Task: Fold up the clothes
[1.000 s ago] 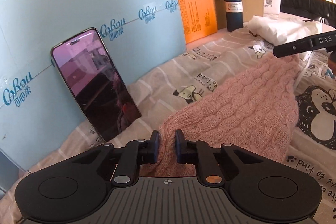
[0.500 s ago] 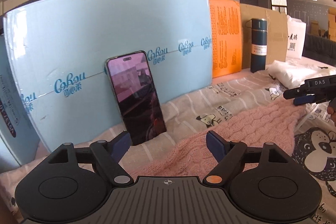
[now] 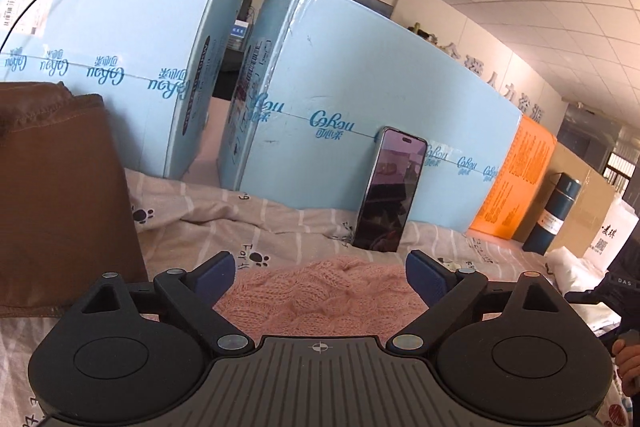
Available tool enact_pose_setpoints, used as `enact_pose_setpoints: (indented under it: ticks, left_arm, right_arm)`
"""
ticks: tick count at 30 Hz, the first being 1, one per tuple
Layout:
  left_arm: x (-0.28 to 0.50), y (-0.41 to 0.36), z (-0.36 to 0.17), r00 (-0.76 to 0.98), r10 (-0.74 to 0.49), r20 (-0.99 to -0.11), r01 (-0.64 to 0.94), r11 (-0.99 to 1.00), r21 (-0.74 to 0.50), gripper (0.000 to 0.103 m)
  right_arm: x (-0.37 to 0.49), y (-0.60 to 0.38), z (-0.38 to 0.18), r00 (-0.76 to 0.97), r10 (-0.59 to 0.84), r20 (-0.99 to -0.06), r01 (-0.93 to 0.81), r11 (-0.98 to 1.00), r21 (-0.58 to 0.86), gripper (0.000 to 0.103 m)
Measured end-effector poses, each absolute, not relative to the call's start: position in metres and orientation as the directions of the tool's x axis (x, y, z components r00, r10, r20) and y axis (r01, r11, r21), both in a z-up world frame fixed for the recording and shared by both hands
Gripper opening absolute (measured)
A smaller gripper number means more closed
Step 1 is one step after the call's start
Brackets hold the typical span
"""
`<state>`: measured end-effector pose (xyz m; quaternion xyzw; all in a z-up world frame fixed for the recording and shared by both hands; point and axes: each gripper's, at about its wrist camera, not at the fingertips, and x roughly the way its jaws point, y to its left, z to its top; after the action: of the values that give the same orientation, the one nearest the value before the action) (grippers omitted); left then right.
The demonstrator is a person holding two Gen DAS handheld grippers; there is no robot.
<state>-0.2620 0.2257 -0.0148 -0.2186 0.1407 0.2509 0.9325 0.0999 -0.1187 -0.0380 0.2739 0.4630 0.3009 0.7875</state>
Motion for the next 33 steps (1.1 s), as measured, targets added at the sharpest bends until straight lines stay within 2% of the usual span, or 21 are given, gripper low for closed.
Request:
enact_pose_setpoints:
  ticks: [7, 10, 12, 13, 14, 20, 23, 27, 33]
  left_arm:
    - [-0.287, 0.238, -0.029, 0.803, 0.45, -0.391, -0.587, 0.712, -0.386, 0.095]
    - [-0.289, 0.243, -0.031, 0.798, 0.46, -0.389, -0.596, 0.696, -0.401, 0.095]
    - [-0.287, 0.245, -0.034, 0.792, 0.462, -0.4, -0.604, 0.692, -0.395, 0.095]
    - [-0.286, 0.246, -0.036, 0.789, 0.46, -0.407, -0.606, 0.691, -0.394, 0.095]
    - [-0.286, 0.247, -0.037, 0.787, 0.458, -0.414, -0.608, 0.691, -0.391, 0.095]
    - [-0.283, 0.246, -0.038, 0.784, 0.458, -0.419, -0.609, 0.698, -0.377, 0.095]
    - [-0.283, 0.24, -0.034, 0.792, 0.455, -0.407, -0.597, 0.718, -0.358, 0.095]
    - [-0.277, 0.229, -0.031, 0.789, 0.464, -0.402, -0.59, 0.755, -0.286, 0.095]
    - [-0.277, 0.224, -0.031, 0.798, 0.47, -0.377, -0.58, 0.769, -0.27, 0.096]
  right_arm:
    - [0.115, -0.093, -0.044, 0.509, 0.657, -0.556, -0.206, 0.72, 0.663, 0.083]
    - [0.115, -0.085, -0.048, 0.576, 0.619, -0.534, -0.237, 0.752, 0.615, 0.08]
    - [0.114, -0.08, -0.05, 0.615, 0.589, -0.525, -0.256, 0.778, 0.574, 0.058]
    - [0.113, -0.078, -0.052, 0.634, 0.574, -0.519, -0.264, 0.791, 0.552, 0.032]
    - [0.11, -0.079, -0.049, 0.652, 0.569, -0.501, -0.278, 0.794, 0.541, 0.015]
    - [0.083, -0.094, -0.018, 0.745, 0.579, -0.332, -0.381, 0.777, 0.501, 0.013]
    - [0.073, -0.103, 0.001, 0.808, 0.531, -0.256, -0.385, 0.804, 0.453, 0.012]
    - [0.054, -0.084, 0.002, 0.771, 0.591, -0.235, -0.493, 0.789, 0.367, 0.013]
    - [0.024, -0.051, -0.002, 0.68, 0.694, -0.236, -0.656, 0.72, 0.226, 0.013]
